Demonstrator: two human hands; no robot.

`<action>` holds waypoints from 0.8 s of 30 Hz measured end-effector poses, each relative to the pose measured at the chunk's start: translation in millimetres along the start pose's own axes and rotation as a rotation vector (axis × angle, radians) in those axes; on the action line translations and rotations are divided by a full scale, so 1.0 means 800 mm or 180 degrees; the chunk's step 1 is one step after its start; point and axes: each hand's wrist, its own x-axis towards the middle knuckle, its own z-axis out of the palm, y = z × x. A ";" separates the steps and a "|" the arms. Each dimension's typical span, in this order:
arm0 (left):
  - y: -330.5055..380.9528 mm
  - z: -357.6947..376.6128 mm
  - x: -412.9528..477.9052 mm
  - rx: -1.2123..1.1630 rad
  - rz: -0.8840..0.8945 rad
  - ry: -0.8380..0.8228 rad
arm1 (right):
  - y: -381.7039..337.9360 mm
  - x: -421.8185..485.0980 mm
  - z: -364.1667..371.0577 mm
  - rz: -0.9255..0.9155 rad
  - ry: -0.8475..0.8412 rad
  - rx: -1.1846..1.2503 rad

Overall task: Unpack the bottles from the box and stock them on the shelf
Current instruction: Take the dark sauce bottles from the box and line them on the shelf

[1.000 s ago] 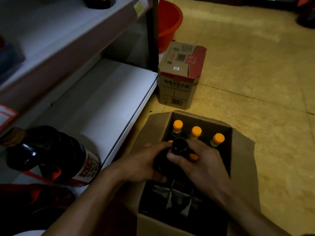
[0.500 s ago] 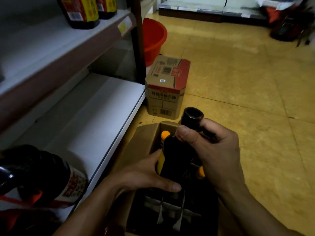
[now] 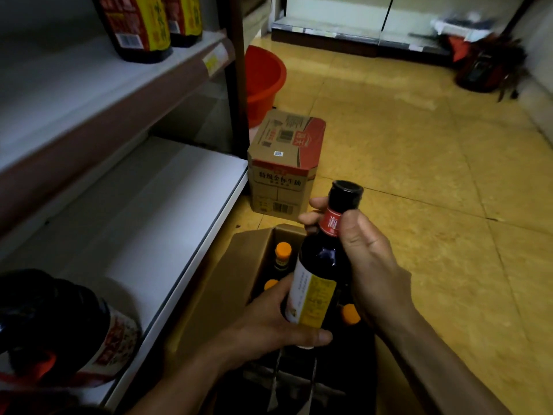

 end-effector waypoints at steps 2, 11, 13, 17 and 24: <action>-0.004 0.006 0.005 -0.0209 0.0098 0.0393 | 0.000 -0.002 0.002 0.0169 -0.0122 -0.0627; 0.004 0.018 0.004 -0.0568 0.0380 0.1041 | 0.031 -0.005 0.012 0.0355 0.0104 -0.0346; 0.010 0.010 -0.003 -0.0628 0.0293 0.0734 | 0.026 0.000 0.004 0.0501 0.0034 0.0205; 0.018 0.004 -0.010 -0.0841 0.0048 0.0192 | 0.022 0.006 -0.007 0.0639 -0.0261 0.1087; 0.019 0.014 -0.008 -0.0875 0.0253 0.0306 | 0.023 0.009 -0.023 0.0651 -0.0583 0.1554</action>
